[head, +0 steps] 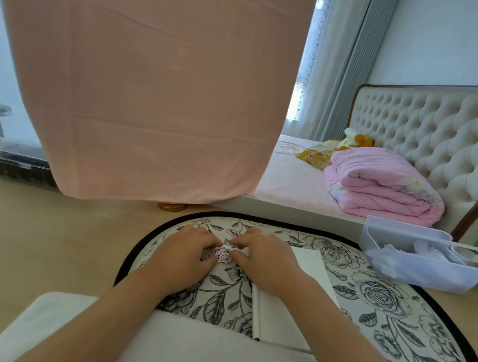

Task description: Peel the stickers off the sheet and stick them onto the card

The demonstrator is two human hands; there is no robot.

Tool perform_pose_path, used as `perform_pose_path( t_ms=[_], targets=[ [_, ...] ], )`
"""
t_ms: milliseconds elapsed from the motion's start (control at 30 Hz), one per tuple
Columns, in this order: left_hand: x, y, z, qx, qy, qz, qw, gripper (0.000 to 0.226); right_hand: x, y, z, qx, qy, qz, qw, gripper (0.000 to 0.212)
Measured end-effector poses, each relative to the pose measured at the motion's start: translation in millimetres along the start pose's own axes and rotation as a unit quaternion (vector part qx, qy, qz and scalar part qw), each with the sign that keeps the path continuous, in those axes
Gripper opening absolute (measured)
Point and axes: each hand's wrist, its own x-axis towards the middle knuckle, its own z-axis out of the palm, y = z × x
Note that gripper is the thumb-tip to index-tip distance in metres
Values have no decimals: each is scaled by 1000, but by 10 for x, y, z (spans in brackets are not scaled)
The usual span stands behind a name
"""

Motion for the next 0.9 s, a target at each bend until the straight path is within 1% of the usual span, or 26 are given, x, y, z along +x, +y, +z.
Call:
perform_pose_path(
  t_ms=[100, 267, 400, 567, 667, 767, 833, 900],
  targets=[
    [6, -32, 16, -2, -3, 4, 1000, 33, 54, -31, 53, -17, -7, 12, 1000, 39],
    [22, -51, 27, -9, 0, -1, 1000, 33, 97, 5, 101, 81, -4, 72, 994, 23],
    [35, -39, 33, -7, 4, -3, 1000, 32, 81, 37, 99, 141, 14, 97, 985, 9],
    [40, -7, 46, -38, 4, 1, 999, 34, 78, 90, 89, 224, 11, 113, 968, 6],
    [50, 44, 56, -64, 18, 4, 998, 26, 85, 81, 83, 254, -9, 105, 962, 4],
    [54, 60, 56, -95, 35, -19, 995, 8, 81, 96, 69, 277, -10, 95, 956, 4],
    [58, 49, 41, -135, 21, -50, 989, 10, 75, 100, 61, 281, 3, 94, 955, 5],
    [59, 37, 20, -153, 11, -69, 986, 10, 75, 101, 53, 286, 21, 97, 953, 5]
  ],
)
